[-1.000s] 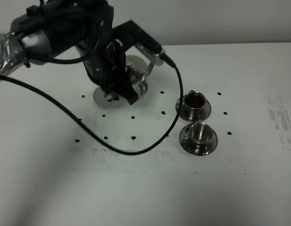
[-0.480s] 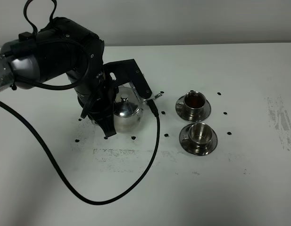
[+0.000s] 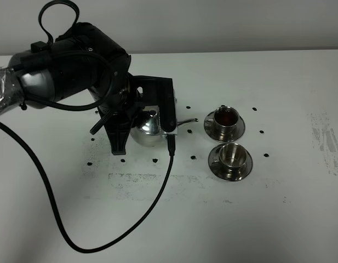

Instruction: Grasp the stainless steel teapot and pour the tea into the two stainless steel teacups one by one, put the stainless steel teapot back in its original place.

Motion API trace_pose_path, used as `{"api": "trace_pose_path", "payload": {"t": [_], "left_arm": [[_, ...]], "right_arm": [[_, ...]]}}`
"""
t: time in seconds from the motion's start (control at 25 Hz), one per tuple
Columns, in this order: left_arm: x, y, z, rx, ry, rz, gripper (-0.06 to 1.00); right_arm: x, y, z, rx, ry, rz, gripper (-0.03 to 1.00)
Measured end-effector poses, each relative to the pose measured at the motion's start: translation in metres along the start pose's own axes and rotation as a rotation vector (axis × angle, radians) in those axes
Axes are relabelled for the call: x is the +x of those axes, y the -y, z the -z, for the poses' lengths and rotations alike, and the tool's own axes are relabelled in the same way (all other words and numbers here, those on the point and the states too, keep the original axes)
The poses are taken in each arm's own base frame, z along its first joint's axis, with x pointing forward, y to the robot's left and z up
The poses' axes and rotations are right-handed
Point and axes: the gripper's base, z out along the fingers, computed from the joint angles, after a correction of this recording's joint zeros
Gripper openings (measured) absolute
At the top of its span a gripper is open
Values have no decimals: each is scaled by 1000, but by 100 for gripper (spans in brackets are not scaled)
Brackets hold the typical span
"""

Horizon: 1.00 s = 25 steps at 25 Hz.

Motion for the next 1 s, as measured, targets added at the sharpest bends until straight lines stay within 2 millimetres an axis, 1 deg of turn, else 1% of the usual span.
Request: {"api": "trace_pose_path", "payload": {"t": [0.08,0.28,0.56,1.0], "left_arm": [[-6,0,-1,-24,9,-29,19],[-19,-5,-12,-52,-3,-89,19],[-33,3,-23,-54,-13,-204,19],[-47,2,-19,-153,-7,-308,19]], "right_arm": [[0,0,0,0,0,0,52],[0,0,0,0,0,0,52],[0,0,0,0,0,0,52],[0,0,0,0,0,0,52]]}}
